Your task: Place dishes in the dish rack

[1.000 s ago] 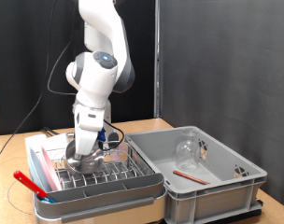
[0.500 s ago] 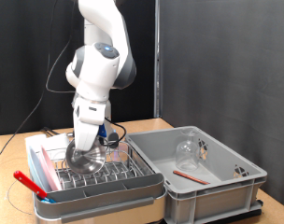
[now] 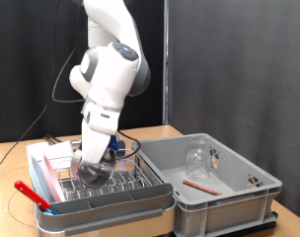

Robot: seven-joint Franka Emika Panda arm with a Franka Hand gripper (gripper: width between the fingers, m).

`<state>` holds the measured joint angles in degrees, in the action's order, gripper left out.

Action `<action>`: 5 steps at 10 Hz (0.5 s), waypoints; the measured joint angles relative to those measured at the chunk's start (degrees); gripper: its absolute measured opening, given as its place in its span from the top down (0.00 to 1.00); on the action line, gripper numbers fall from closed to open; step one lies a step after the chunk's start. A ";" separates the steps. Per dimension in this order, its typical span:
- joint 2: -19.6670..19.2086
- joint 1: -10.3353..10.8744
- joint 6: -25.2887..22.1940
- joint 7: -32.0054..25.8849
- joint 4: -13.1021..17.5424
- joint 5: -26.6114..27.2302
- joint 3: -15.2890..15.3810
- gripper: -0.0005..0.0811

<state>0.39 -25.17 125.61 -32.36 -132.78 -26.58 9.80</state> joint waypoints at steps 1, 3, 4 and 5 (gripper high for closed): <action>-2.39 0.03 -1.08 1.01 2.39 -0.86 0.02 0.00; -7.20 0.14 -2.42 2.42 6.82 -2.46 0.02 0.00; -9.31 0.27 -2.54 2.50 8.86 -2.67 0.08 0.00; -10.99 0.53 -2.57 2.50 10.60 -2.68 0.27 0.00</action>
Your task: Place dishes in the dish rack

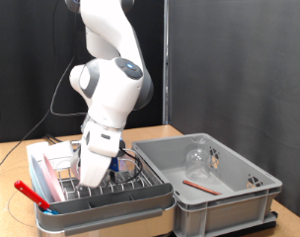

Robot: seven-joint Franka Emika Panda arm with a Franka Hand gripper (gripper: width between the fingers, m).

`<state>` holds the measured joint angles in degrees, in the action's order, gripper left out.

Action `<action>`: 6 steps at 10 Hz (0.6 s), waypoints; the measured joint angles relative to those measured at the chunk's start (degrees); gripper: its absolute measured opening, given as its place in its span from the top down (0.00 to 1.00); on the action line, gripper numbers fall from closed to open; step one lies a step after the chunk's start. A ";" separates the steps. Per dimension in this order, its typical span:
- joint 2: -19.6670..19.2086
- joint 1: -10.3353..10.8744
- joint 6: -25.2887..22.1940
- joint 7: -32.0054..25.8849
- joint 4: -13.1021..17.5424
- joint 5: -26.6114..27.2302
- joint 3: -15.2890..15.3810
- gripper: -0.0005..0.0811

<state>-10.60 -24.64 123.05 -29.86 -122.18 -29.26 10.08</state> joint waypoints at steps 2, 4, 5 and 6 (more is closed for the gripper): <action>-1.76 0.80 0.02 -0.29 1.86 0.44 1.41 0.00; -1.44 1.66 -1.36 -2.49 1.70 3.04 3.86 0.00; -1.00 1.92 -2.08 -4.50 1.34 5.21 5.17 0.00; -0.46 2.12 -3.42 -6.72 0.64 7.44 6.36 0.00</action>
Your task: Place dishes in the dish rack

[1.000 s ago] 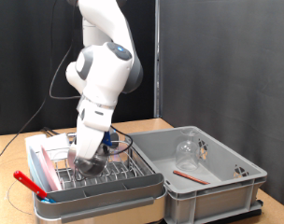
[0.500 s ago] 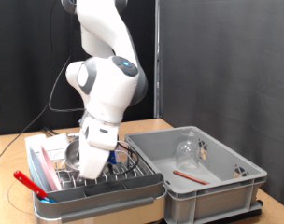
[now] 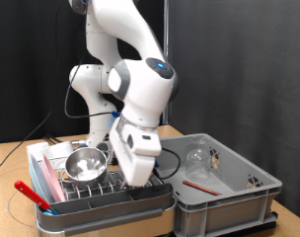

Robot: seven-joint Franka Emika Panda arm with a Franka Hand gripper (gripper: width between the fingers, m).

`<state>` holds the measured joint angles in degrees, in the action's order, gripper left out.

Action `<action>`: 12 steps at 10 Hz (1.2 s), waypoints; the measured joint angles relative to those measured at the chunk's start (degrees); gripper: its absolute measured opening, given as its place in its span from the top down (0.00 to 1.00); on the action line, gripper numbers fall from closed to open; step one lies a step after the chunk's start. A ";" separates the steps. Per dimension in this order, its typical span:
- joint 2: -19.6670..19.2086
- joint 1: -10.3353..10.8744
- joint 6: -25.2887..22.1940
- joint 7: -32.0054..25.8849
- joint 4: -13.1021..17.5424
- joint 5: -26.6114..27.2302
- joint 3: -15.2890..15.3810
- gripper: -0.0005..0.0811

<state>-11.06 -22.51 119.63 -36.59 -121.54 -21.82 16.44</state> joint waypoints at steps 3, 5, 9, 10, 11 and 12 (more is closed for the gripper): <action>3.29 0.08 -10.09 -9.98 -2.80 6.33 2.44 0.00; 6.07 0.07 -14.60 -14.41 -5.59 8.46 2.80 0.00; 11.99 -0.03 -18.74 -17.99 -13.69 8.98 2.80 0.00; 13.49 -0.05 -18.70 -18.48 -15.99 8.98 2.75 0.00; 15.38 -0.08 -18.37 -18.57 -18.57 8.98 2.60 0.00; 17.40 -0.11 -17.68 -18.53 -21.06 8.87 2.37 0.00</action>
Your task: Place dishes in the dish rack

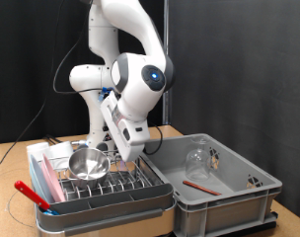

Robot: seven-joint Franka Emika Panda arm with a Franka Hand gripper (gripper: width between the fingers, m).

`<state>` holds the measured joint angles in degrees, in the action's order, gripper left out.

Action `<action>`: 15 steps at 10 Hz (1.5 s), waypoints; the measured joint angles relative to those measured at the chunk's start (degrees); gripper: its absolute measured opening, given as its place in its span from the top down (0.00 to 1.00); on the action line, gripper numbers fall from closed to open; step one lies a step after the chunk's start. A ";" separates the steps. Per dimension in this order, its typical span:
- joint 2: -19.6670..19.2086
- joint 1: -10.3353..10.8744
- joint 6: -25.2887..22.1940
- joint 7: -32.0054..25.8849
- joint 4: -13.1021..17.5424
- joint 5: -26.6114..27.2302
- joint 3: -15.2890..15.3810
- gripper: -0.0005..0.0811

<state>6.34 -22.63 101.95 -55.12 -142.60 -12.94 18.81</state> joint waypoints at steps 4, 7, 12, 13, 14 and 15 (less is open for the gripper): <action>8.76 -1.72 9.59 5.26 -9.52 -0.53 -1.76 0.00; 11.84 -2.99 15.10 6.49 -11.98 -0.13 -3.86 0.00; 9.01 -5.11 14.12 8.05 -12.15 -4.93 -4.32 0.00; 7.43 -5.45 14.21 8.79 -12.14 -5.88 -4.34 0.00; 6.15 -5.73 14.80 9.19 -12.13 -6.28 -4.43 0.00; 5.20 -5.95 15.61 9.22 -12.12 -6.35 -4.59 0.00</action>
<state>11.55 -28.58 117.56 -45.90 -154.72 -19.29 14.22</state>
